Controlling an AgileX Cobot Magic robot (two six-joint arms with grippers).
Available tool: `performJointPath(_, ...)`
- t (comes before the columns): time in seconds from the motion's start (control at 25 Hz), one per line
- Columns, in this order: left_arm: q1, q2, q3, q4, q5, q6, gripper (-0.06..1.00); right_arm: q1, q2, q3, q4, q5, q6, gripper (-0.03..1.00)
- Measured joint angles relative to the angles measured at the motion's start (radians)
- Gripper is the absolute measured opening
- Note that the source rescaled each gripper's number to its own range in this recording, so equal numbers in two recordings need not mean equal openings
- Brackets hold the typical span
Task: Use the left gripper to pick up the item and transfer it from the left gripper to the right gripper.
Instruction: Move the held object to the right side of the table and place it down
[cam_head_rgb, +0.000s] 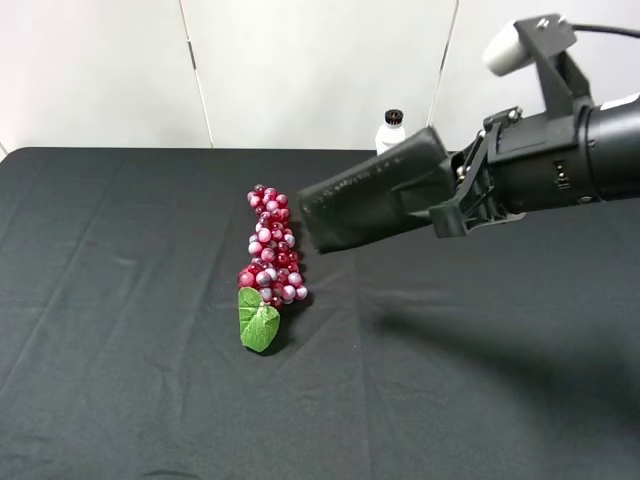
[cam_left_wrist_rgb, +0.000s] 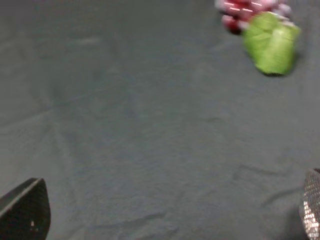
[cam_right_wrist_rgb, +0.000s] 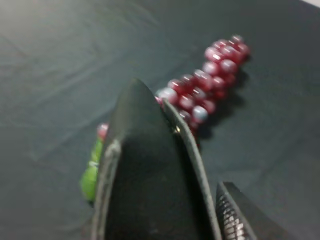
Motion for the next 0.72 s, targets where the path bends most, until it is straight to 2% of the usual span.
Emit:
performJointPath(0.24,0.197,0.000,0.000,0.000,0.000,0.000,1.00,0.000,0.077,0.000,-0.115,-0.073,0.101,0.00)
performJointPath(0.44,0.337,-0.025,0.000,0.000,-0.001,0.000,1.00,0.000,0.108,0.000,-0.141,-0.144,0.125,0.00)
performJointPath(0.48,0.395,-0.066,0.000,0.005,-0.001,0.000,1.00,0.000,0.111,0.000,-0.143,-0.159,0.125,0.00)
performJointPath(0.6,0.464,-0.129,0.000,0.012,-0.001,0.001,1.00,-0.010,0.113,0.000,-0.149,-0.182,0.142,0.00)
performJointPath(0.72,0.508,-0.146,0.000,0.012,0.000,0.001,1.00,-0.062,0.113,0.000,-0.160,-0.186,0.167,0.00)
